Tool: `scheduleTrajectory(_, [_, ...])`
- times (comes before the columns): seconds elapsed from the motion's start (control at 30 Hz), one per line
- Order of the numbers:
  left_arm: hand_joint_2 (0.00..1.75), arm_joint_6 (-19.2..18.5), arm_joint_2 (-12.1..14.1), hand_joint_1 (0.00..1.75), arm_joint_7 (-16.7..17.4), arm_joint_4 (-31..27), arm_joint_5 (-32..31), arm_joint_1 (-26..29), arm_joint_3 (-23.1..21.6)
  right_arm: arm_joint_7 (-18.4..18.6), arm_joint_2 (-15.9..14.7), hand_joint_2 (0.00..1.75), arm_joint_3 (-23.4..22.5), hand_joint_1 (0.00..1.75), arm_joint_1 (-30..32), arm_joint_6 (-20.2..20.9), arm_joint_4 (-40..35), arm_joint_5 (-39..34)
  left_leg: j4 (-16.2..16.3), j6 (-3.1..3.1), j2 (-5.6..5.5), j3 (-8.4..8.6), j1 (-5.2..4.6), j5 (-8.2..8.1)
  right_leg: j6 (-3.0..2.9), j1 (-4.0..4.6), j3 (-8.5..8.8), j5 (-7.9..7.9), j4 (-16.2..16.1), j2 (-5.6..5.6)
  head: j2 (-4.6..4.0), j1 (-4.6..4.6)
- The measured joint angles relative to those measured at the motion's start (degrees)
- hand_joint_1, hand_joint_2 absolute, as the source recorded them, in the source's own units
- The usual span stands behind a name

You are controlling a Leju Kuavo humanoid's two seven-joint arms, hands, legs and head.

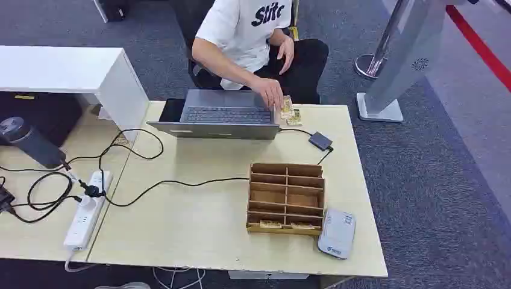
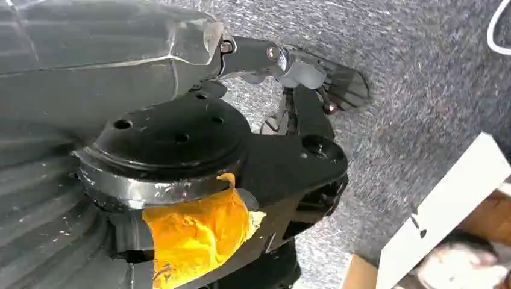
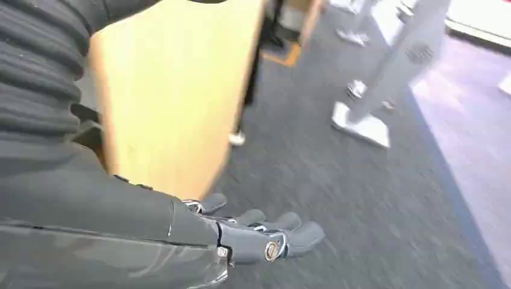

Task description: Pass the card to the sensor for recognition and then transmit it.

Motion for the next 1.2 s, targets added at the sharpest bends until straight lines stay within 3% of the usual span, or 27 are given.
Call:
scheduleTrajectory(0.03, [1.75, -0.13, 0.07, 0.0, 0.0, 0.02, -0.46, -0.01, -0.2, -0.24, -0.35, 1.75, -2.45, 0.0, 0.13, -2.54, -0.66, 1.42, 0.0, 0.0, 0.0, 0.0, 0.0, 0.0, 0.0, 0.0, -0.02, 0.0, 0.0, 0.01, 0.0, 0.07])
scheduleTrajectory(0.1, [1.75, -0.35, 0.18, 0.0, 0.02, 0.02, -1.59, -0.01, -0.96, -0.24, -1.63, 1.75, -7.65, 0.0, 0.01, -11.41, -1.46, 4.52, -0.02, -0.01, -0.02, 0.0, -0.01, 0.01, 0.0, 0.0, -0.03, -0.01, 0.01, -0.04, 0.0, -0.02])
scheduleTrajectory(0.17, [1.75, -0.74, 0.35, 0.0, 0.15, 0.02, -2.99, 0.0, -1.79, 2.14, -3.01, 1.75, -11.52, 0.0, -0.3, -19.31, -1.55, 5.65, -0.02, -0.03, -0.02, 0.0, 0.03, 0.02, 0.0, 0.04, -0.02, -0.01, 0.01, -0.05, 0.0, 0.04])
scheduleTrajectory(0.23, [1.75, -0.98, 0.5, 0.0, 0.41, 0.02, -3.87, -0.02, -2.79, 1.6, -3.93, 1.75, -14.45, 0.0, -0.36, -24.05, -1.55, 6.66, -0.03, -0.03, -0.02, 0.0, 0.05, 0.03, -0.01, 0.05, -0.02, -0.01, 0.03, -0.03, 0.0, 0.04])
scheduleTrajectory(0.27, [1.75, -0.81, 0.52, 0.0, 0.61, 0.04, -3.91, -0.06, -3.04, 0.76, -4.35, 1.75, -15.58, 0.0, -0.35, -24.49, -1.55, 7.34, -0.03, -0.03, -0.02, 0.0, 0.04, 0.03, -0.01, 0.04, -0.02, -0.01, 0.04, -0.03, 0.0, 0.0])
scheduleTrajectory(0.3, [1.75, -0.52, 0.55, 0.0, 0.68, 0.04, -3.89, -0.05, -3.13, -0.16, -4.83, 1.75, -16.69, 0.0, -0.32, -24.12, -1.66, 9.12, -0.03, -0.04, -0.01, 0.0, 0.04, 0.03, -0.01, 0.04, -0.02, -0.01, 0.05, -0.02, 0.0, 0.02])
scheduleTrajectory(0.37, [1.75, -0.92, 0.79, 0.0, 1.42, 0.04, -3.49, -0.04, -3.37, -1.07, -5.81, 1.75, -21.49, 0.0, -0.32, -22.35, -3.37, 20.61, -0.05, -0.04, 0.01, -0.04, 0.05, 0.03, -0.02, 0.04, -0.01, 0.0, 0.09, 0.01, 0.0, 0.02])
scheduleTrajectory(0.5, [1.75, 0.15, 1.33, 0.0, 3.08, 0.04, -2.12, -0.02, -3.37, -1.42, -3.56, 1.75, -42.28, 0.0, -2.61, -15.37, -13.21, 66.16, -0.05, -0.09, 0.01, -0.02, 0.1, 0.09, -0.07, 0.06, -0.01, 0.05, 0.1, 0.0, 0.0, 0.04])
scheduleTrajectory(0.53, [1.75, 0.13, 1.42, 0.0, 3.83, 0.04, -1.96, -0.04, -3.37, -1.44, -0.03, 1.75, -47.0, 0.0, -2.18, -11.63, -19.7, 77.07, -0.05, -0.15, -0.16, -0.04, 0.13, 0.14, -0.07, 0.09, 0.01, 0.04, 0.1, -0.18, 0.0, 0.02])
scheduleTrajectory(0.57, [1.75, 0.77, 1.42, 0.0, 3.71, 0.04, -1.13, 0.01, -3.34, -1.33, 3.01, 1.75, -49.75, 0.0, -1.07, -8.53, -27.86, 84.15, -0.05, -0.17, -0.36, -0.11, 0.16, 0.15, -0.09, 0.13, 0.05, 0.02, 0.11, -0.37, 0.0, 0.07])
scheduleTrajectory(0.6, [1.75, 2.22, 1.23, 0.0, 3.26, 0.04, -0.05, 0.07, -3.19, 0.75, 8.0, 1.75, -51.54, 0.0, 0.17, -6.95, -39.0, 89.98, -0.05, -0.26, -0.49, -0.14, 0.22, 0.22, -0.1, 0.22, 0.03, 0.01, 0.13, -0.5, 0.0, 0.07])
scheduleTrajectory(0.67, [1.75, 3.81, 0.83, 0.0, 2.64, 0.04, 0.57, 0.24, -2.69, 4.44, 15.27, 1.75, -50.04, 0.0, 2.07, -11.63, -56.96, 93.98, -0.06, -0.3, -0.38, -0.08, 0.22, 0.23, -0.15, 0.24, -0.11, 0.0, 0.16, -0.37, 0.0, -0.09])
scheduleTrajectory(0.73, [1.75, 4.22, 0.37, 0.0, 2.47, 0.04, 0.28, 0.17, -2.56, 1.65, 18.56, 1.75, -47.59, 0.0, 3.29, -15.8, -66.96, 98.21, -0.13, -0.38, -0.34, -0.08, 0.2, 0.27, -0.29, 0.22, -0.19, -0.08, 0.26, -0.35, 0.0, -0.33])
scheduleTrajectory(0.77, [1.75, 4.2, 0.35, 0.0, 2.49, 0.04, -0.02, 0.17, -2.53, 0.04, 19.3, 1.75, -46.63, 0.0, 3.64, -18.23, -69.73, 100.61, -0.14, -0.42, -0.29, -0.06, 0.23, 0.28, -0.31, 0.25, -0.18, -0.08, 0.27, -0.31, 0.0, -0.15])
scheduleTrajectory(0.8, [1.75, 4.13, 0.31, 0.0, 2.58, 0.04, -0.56, 0.17, -2.56, -1.0, 19.26, 1.75, -45.14, 0.0, 4.39, -23.15, -72.53, 102.74, -0.14, -0.42, -0.29, -0.08, 0.23, 0.27, -0.31, 0.25, -0.16, -0.08, 0.27, -0.31, 0.0, -0.15])
scheduleTrajectory(0.9, [1.75, 4.52, 0.31, 0.0, 2.56, 0.04, 0.11, 0.16, -2.36, -1.23, 18.47, 1.75, -36.93, 0.0, 8.05, -34.29, -78.27, 108.48, -0.16, -0.42, -0.25, -0.14, 0.21, 0.27, -0.35, 0.22, -0.15, -0.05, 0.27, -0.27, 0.0, -0.15])
scheduleTrajectory(0.97, [1.75, 5.29, 0.15, 0.0, 2.38, 0.04, 0.75, 0.16, -2.1, 2.92, 20.73, 1.75, -29.02, 0.0, 12.18, -35.27, -86.15, 120.22, -0.2, -0.42, -0.17, -0.13, 0.25, 0.27, -0.35, 0.25, -0.19, -0.05, 0.29, -0.18, 0.0, -0.2])
scheduleTrajectory(1.03, [1.75, 5.55, -0.15, 0.0, 2.38, 0.04, 0.61, 0.11, -1.92, 9.83, 22.68, 1.75, -18.12, 0.0, 14.88, -36.94, -93.75, 131.87, -0.2, -0.51, -0.02, -0.07, 0.24, 0.23, -0.41, 0.25, -0.29, -0.02, 0.29, -0.04, 0.0, -0.26])
scheduleTrajectory(1.07, [1.75, 5.66, -0.24, 0.0, 2.38, 0.04, 0.44, 0.01, -1.92, 12.91, 22.95, 1.75, -13.52, 0.0, 15.65, -38.6, -95.58, 133.9, -0.2, -0.55, -0.04, -0.06, 0.23, 0.26, -0.43, 0.24, -0.32, -0.04, 0.33, -0.07, 0.0, -0.28])
scheduleTrajectory(1.2, [1.75, 5.77, -0.39, 0.0, 2.62, 0.04, -1.37, 0.04, -1.92, 14.73, 22.02, 1.75, -1.18, 0.0, 15.65, -45.56, -99.6, 138.69, -0.22, -0.68, -0.02, -0.07, 0.29, 0.34, -0.53, 0.3, -0.3, -0.01, 0.36, 0.0, 0.0, -0.24])
